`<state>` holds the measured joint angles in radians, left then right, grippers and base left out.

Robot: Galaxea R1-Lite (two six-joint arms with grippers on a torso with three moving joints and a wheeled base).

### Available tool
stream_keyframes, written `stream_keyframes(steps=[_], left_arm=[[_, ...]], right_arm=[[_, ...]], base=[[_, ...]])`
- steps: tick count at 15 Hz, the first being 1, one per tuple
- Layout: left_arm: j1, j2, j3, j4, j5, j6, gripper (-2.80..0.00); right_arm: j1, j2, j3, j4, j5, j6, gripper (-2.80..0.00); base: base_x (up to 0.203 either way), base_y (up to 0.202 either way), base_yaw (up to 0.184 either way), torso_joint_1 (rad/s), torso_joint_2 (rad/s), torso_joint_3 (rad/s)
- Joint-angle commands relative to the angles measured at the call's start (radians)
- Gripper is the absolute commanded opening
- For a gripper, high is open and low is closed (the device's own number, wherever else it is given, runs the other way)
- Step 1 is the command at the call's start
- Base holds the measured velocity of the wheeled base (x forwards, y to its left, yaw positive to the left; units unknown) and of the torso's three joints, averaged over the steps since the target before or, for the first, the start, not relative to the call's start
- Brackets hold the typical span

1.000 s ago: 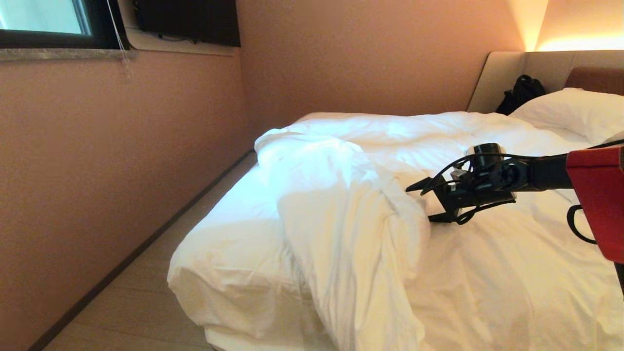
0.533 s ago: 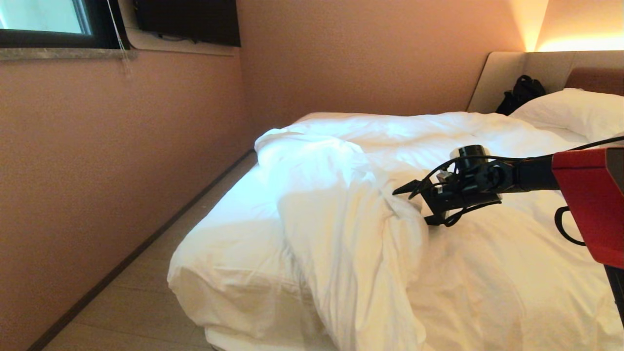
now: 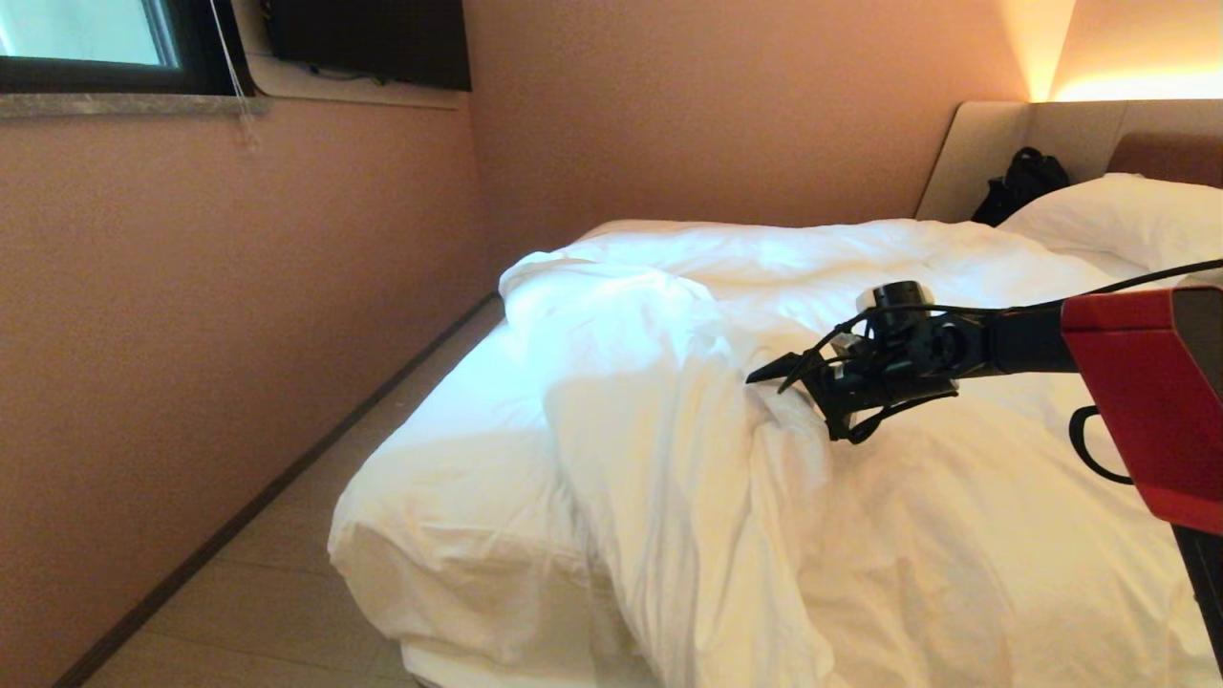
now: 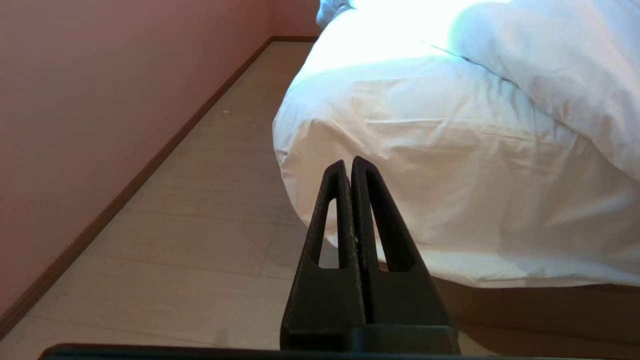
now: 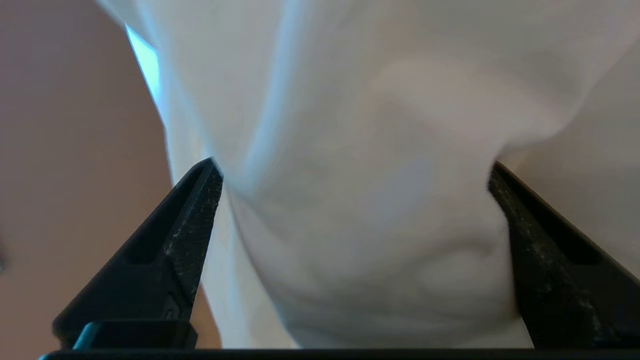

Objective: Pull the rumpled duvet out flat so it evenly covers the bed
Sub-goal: Flatten the corners of the folded blanket

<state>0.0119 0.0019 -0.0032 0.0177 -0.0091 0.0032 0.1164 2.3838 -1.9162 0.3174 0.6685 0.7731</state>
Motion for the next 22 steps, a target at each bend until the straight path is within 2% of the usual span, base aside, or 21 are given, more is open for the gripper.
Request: stream_keyframes(steps=[1, 8, 14, 22], left_arm=[[0.0, 0.0, 0.0, -0.001, 0.0, 0.0, -2.8], [0.0, 0.0, 0.0, 0.001, 0.0, 0.0, -2.8], [0.0, 0.0, 0.0, -0.001, 0.0, 0.0, -2.8], [0.0, 0.0, 0.0, -0.001, 0.0, 0.0, -2.8]], right_arm=[[0.002, -0.005, 0.0, 0.002, 0.004, 0.005, -2.8], [0.006, -0.025, 0.0, 0.008, 0.005, 0.011, -2.8], [0.069, -0.109, 0.003, 0.011, 0.013, 0.051, -2.8], [0.269, -0.232, 0.013, 0.052, 0.012, 0.048, -2.8]], base=[[0.0, 0.0, 0.0, 0.0, 0.0, 0.0], [0.0, 0.0, 0.0, 0.0, 0.0, 0.0], [0.0, 0.0, 0.0, 0.0, 0.0, 0.0], [0.0, 0.0, 0.0, 0.0, 0.0, 0.0]])
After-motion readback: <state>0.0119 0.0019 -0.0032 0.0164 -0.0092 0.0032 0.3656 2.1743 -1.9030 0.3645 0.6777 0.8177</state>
